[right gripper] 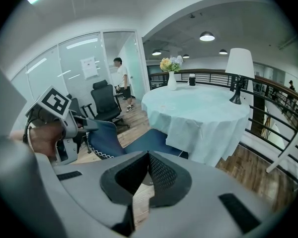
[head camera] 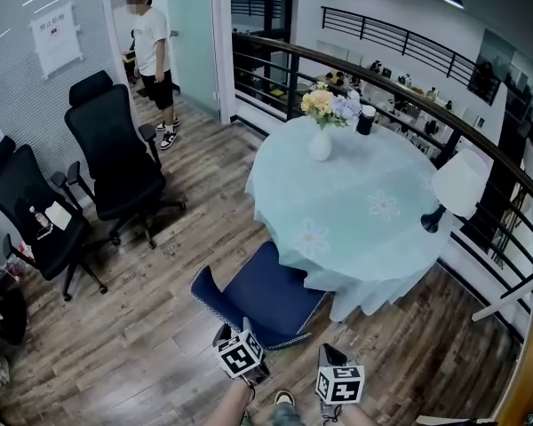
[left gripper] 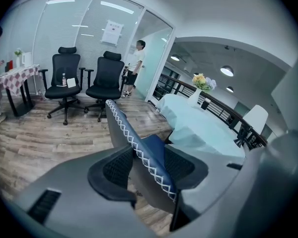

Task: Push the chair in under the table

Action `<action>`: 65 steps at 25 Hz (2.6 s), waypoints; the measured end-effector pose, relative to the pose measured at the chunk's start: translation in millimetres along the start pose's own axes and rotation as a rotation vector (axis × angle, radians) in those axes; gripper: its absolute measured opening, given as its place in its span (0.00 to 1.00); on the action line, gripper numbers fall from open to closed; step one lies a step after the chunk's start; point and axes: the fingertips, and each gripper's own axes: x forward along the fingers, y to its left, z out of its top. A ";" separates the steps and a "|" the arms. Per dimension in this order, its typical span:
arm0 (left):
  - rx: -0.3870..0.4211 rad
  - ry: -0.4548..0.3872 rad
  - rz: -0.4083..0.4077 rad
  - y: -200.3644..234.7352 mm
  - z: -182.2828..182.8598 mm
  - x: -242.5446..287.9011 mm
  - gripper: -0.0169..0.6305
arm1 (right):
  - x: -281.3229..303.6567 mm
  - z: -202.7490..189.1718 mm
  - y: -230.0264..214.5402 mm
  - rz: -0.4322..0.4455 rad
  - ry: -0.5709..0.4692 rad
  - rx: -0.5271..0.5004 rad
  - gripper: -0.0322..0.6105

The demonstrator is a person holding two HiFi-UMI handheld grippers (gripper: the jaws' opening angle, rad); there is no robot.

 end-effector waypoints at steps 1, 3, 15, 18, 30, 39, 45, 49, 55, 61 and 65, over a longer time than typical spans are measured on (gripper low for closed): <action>0.002 0.000 -0.002 -3.2 -0.5 1.1 0.34 | -0.3 -1.0 -3.5 -0.001 0.001 0.003 0.08; 0.005 0.000 -0.009 -9.8 -1.2 3.0 0.34 | -1.0 -2.5 -10.1 -0.005 0.003 0.008 0.08; 0.039 0.046 -0.073 -53.6 9.8 33.1 0.34 | 0.2 4.9 -33.5 -0.024 0.015 0.026 0.08; 0.035 0.044 -0.065 -51.3 11.6 37.0 0.34 | -3.8 2.3 -43.3 -0.036 0.013 0.036 0.08; 0.065 0.025 -0.181 -44.9 17.7 31.7 0.36 | -7.5 8.7 -38.0 -0.054 -0.019 0.044 0.08; 0.211 -0.089 -0.227 -38.7 36.7 -17.4 0.35 | -18.5 16.8 -17.6 -0.053 -0.059 0.038 0.08; 0.392 -0.251 -0.301 -47.1 48.5 -82.4 0.16 | -30.1 30.6 8.1 -0.041 -0.112 0.033 0.08; 0.455 -0.314 -0.368 -57.0 46.5 -120.0 0.05 | -41.1 37.0 26.7 -0.032 -0.156 0.025 0.08; 0.462 -0.324 -0.457 -56.3 39.7 -160.4 0.03 | -58.4 30.8 58.7 -0.022 -0.193 0.032 0.08; 0.480 -0.294 -0.486 -43.8 23.4 -186.9 0.03 | -68.2 14.1 93.9 -0.002 -0.206 0.040 0.08; 0.485 -0.271 -0.484 -38.0 15.6 -193.9 0.03 | -71.6 8.7 106.8 0.007 -0.208 0.044 0.08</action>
